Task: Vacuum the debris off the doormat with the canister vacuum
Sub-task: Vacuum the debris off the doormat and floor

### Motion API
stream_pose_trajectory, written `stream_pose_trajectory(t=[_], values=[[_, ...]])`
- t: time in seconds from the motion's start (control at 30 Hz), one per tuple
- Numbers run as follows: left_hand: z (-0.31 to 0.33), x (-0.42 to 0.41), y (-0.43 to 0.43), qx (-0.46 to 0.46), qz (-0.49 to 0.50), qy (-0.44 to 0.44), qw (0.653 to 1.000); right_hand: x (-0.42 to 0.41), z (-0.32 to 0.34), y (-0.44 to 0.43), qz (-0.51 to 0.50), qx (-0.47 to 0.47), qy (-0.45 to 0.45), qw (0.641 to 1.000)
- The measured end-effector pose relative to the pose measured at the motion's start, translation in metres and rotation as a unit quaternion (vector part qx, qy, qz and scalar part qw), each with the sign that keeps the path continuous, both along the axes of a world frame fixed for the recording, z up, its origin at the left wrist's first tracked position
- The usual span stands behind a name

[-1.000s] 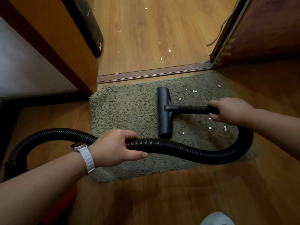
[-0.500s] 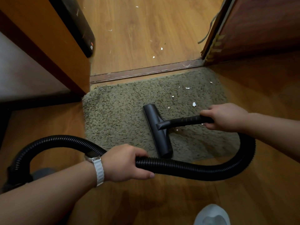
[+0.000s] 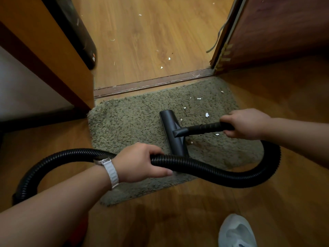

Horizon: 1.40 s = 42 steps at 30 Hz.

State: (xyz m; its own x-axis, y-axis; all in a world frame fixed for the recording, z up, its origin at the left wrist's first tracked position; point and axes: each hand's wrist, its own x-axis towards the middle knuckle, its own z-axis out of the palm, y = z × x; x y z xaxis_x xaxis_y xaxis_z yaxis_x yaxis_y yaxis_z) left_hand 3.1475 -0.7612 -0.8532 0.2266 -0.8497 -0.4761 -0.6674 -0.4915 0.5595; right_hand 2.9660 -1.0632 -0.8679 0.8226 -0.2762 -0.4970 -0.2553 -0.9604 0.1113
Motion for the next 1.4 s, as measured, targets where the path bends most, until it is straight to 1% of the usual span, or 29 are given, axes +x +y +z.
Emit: stream_pose_trajectory(t=[0.13, 0.33, 0.47, 0.6, 0.67, 0.73, 0.83, 0.93, 1.0, 1.07, 1.13, 1.27, 1.4], values=[[-0.005, -0.002, -0.001, 0.003, -0.029, -0.010, 1.000, 0.004, 0.008, 0.011, -0.014, -0.007, 0.006, 1.000], [-0.016, -0.003, -0.006, 0.024, -0.058, 0.011, 0.998, -0.013, 0.010, 0.034, -0.043, -0.005, 0.043, 0.998], [-0.011, -0.002, -0.009, 0.047, -0.061, 0.003, 0.997, -0.034, 0.004, 0.048, -0.103, 0.041, 0.054, 0.992], [-0.010, -0.015, -0.014, 0.079, -0.093, -0.039, 0.992, -0.060, 0.002, 0.061, -0.172, 0.102, 0.046, 0.979], [-0.012, -0.017, -0.016, 0.080, -0.087, -0.040, 0.992, -0.074, 0.002, 0.063, -0.213, 0.120, 0.024, 0.969], [-0.016, -0.015, -0.017, 0.061, -0.064, -0.018, 0.996, -0.087, 0.003, 0.062, -0.260, 0.138, 0.005, 0.956], [-0.021, -0.015, -0.013, 0.021, -0.041, 0.017, 0.999, -0.099, 0.012, 0.060, -0.328, 0.191, -0.005, 0.925], [-0.024, -0.012, -0.005, 0.003, -0.025, 0.037, 0.999, -0.107, 0.016, 0.062, -0.383, 0.241, -0.004, 0.892], [-0.026, -0.008, -0.003, 0.001, -0.029, 0.034, 0.999, -0.108, 0.012, 0.065, -0.398, 0.216, 0.003, 0.891], [-0.031, -0.006, -0.004, 0.008, -0.056, 0.018, 0.998, -0.110, 0.001, 0.069, -0.407, 0.179, 0.009, 0.895], [-0.034, -0.006, -0.007, 0.011, -0.081, 0.002, 0.997, -0.116, -0.015, 0.074, -0.421, 0.164, -0.006, 0.892], [-0.035, -0.006, -0.007, 0.022, -0.109, -0.020, 0.994, -0.132, -0.034, 0.084, -0.451, 0.152, -0.025, 0.879], [-0.031, -0.015, -0.009, 0.029, -0.121, -0.039, 0.992, -0.146, -0.040, 0.080, -0.468, 0.169, -0.041, 0.867]])
